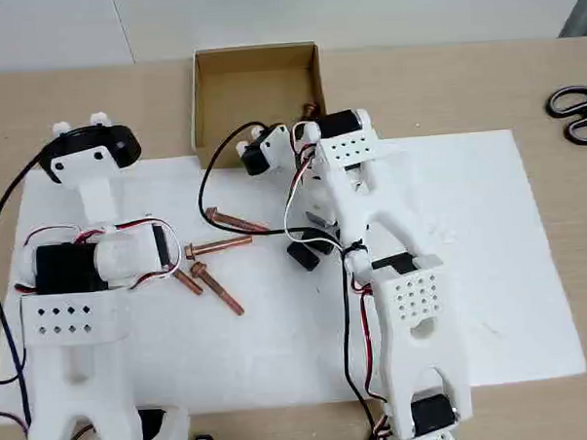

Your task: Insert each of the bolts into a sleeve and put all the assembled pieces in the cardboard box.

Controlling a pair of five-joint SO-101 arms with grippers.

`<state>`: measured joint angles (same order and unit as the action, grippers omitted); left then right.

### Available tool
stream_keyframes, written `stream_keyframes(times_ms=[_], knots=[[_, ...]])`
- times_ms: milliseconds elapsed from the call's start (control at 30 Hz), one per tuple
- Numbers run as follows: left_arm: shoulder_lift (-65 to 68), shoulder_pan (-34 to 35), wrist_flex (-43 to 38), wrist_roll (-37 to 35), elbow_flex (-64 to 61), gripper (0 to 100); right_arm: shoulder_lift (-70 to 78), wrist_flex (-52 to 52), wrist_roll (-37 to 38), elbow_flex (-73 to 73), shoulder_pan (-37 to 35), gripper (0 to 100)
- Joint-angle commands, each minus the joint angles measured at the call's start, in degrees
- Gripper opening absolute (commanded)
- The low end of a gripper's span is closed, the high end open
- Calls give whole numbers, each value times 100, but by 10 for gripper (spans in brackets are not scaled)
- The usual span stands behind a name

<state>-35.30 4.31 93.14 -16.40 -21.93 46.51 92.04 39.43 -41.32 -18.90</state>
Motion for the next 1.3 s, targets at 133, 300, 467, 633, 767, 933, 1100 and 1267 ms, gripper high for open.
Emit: stream_keyframes(times_ms=[133, 300, 467, 633, 767, 933, 1100, 1267], knots=[[-53, 0, 0, 0, 40, 6, -919, 488, -738, -185, -13, 9], [-211, 0, -9, -114, 330, 6, -1473, 734, -1934, -176, 110, 9], [-264, 26, -396, -1029, 532, 6, -2264, 760, -3086, -149, 409, 6], [-255, 9, -369, -1125, 549, 6, -2958, 760, -3411, 404, 716, 2], [220, 105, -79, -1125, 523, 6, -3749, 760, -3560, 1187, 1068, 2], [1512, 668, 114, -1371, 637, 6, -4787, 734, -3569, 2286, 1490, 2], [2233, 826, 343, -1424, 1033, 6, -5613, 716, -3569, 3349, 1895, 2], [2462, 791, 290, -1451, 1174, 6, -6237, 708, -3578, 4352, 2220, 3]])
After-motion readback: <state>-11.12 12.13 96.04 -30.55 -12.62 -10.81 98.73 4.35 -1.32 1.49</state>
